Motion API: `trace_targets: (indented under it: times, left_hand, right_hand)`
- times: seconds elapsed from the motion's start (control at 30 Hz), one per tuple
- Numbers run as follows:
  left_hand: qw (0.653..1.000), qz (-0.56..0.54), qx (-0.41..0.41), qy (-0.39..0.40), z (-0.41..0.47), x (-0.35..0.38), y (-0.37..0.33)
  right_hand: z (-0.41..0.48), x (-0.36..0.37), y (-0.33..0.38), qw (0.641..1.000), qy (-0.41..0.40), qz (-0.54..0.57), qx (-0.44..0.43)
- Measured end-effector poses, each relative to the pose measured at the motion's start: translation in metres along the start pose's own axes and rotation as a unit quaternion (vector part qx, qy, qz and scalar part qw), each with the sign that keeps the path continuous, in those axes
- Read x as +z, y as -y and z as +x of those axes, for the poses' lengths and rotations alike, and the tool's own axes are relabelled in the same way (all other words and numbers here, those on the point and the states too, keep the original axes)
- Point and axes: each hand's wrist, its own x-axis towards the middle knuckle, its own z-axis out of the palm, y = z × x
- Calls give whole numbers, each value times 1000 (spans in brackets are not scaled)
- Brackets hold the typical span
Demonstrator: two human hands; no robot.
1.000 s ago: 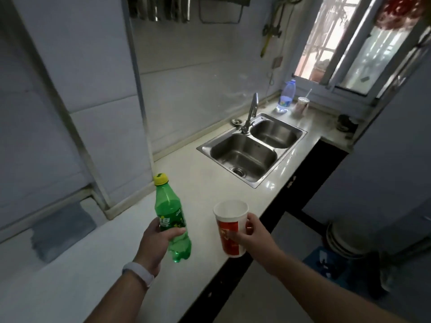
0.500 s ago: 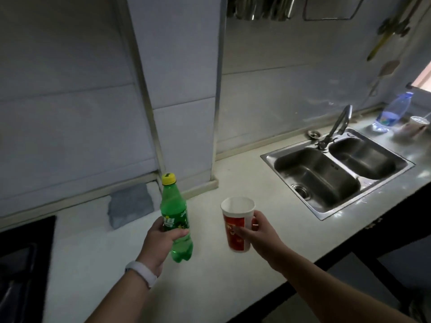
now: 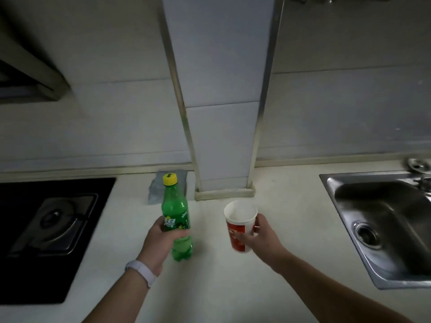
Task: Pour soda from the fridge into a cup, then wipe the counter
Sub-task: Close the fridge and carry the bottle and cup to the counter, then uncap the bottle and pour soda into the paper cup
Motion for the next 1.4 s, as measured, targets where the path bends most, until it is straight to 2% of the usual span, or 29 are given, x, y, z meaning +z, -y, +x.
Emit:
trace_targets:
  times: [0.23, 0.37, 0.97, 1.2, 1.4]
  left_hand:
    - [1000, -11, -19, -9, -1, 35, 6]
    - [1000, 2, -18, -8, 4, 45, 7]
    - [999, 33, -29, -4, -11, 45, 10]
    - [998, 61, 16, 16, -18, 50, -14]
    - [990, 110, 66, 52, -24, 56, -31]
  right_hand:
    - [16, -17, -15, 999, -10, -24, -27]
    - [26, -22, -31, 996, -15, -79, -37]
    - [37, -28, -61, 986, 31, -159, -33]
    - [39, -71, -20, 974, 94, -204, 17]
    - [25, -82, 52, 974, 67, -208, -58]
